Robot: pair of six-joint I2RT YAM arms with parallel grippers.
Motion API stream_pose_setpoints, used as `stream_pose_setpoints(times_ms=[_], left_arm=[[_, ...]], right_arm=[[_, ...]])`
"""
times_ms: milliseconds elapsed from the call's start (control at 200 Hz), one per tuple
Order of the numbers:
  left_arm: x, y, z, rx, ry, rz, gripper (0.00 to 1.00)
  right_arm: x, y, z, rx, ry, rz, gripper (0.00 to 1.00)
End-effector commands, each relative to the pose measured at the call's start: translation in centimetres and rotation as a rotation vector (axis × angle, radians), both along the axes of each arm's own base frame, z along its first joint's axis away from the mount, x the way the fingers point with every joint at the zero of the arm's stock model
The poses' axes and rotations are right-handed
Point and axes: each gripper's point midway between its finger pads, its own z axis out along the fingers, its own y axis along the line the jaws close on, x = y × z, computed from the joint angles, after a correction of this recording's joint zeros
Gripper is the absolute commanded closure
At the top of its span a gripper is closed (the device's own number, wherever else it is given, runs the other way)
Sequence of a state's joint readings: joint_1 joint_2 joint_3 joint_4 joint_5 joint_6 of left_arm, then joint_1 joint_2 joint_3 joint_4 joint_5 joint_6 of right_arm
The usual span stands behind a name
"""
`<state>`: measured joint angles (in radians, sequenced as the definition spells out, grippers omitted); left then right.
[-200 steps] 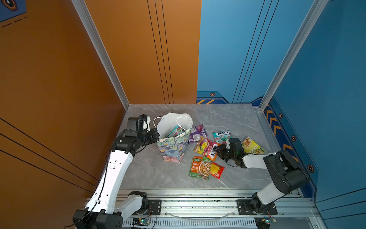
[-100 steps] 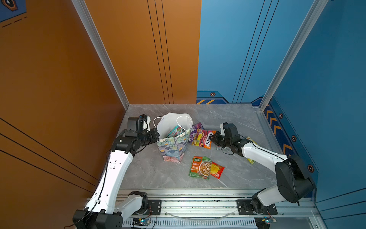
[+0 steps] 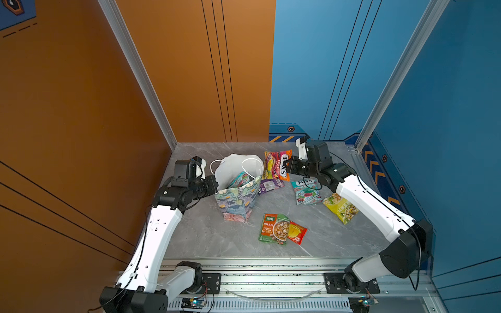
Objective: Place the snacks into the paper bag
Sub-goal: 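Lift the orange packet with the right gripper and carry it toward the bag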
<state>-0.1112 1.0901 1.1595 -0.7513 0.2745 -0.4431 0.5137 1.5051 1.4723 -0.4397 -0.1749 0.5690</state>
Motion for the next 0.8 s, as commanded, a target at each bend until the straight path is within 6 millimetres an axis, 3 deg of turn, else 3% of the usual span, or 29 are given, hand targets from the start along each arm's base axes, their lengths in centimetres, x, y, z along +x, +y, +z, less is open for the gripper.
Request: stream_pose_setpoints(times_ms=[0, 125, 190, 195, 330, 541, 791], left_arm=[[0.3, -0.3, 1.1, -0.031, -0.042, -0.014, 1.00], [0.3, -0.3, 0.9, -0.031, -0.039, -0.015, 1.00], [0.3, -0.3, 0.8, -0.031, -0.036, -0.014, 1.00], [0.2, -0.3, 0.8, -0.031, -0.035, -0.014, 1.00], [0.3, -0.4, 0.8, -0.034, -0.035, -0.014, 1.00], [0.3, -0.5, 1.0, -0.037, -0.036, -0.017, 1.00], [0.4, -0.5, 1.0, -0.037, -0.035, -0.016, 1.00]], right_arm=[[0.3, -0.5, 3.9, -0.082, -0.115, 0.012, 1.00], [1.3, 0.6, 7.3, -0.080, -0.201, 0.028, 1.00], [1.8, 1.7, 8.4, -0.068, -0.227, 0.053, 1.00], [1.8, 1.7, 9.7, -0.056, -0.251, 0.053, 1.00], [2.0, 4.5, 12.4, -0.051, -0.322, 0.128, 1.00], [1.3, 8.9, 14.0, -0.077, -0.375, 0.277, 1.00], [-1.2, 11.4, 13.6, -0.134, -0.402, 0.431, 1.00]])
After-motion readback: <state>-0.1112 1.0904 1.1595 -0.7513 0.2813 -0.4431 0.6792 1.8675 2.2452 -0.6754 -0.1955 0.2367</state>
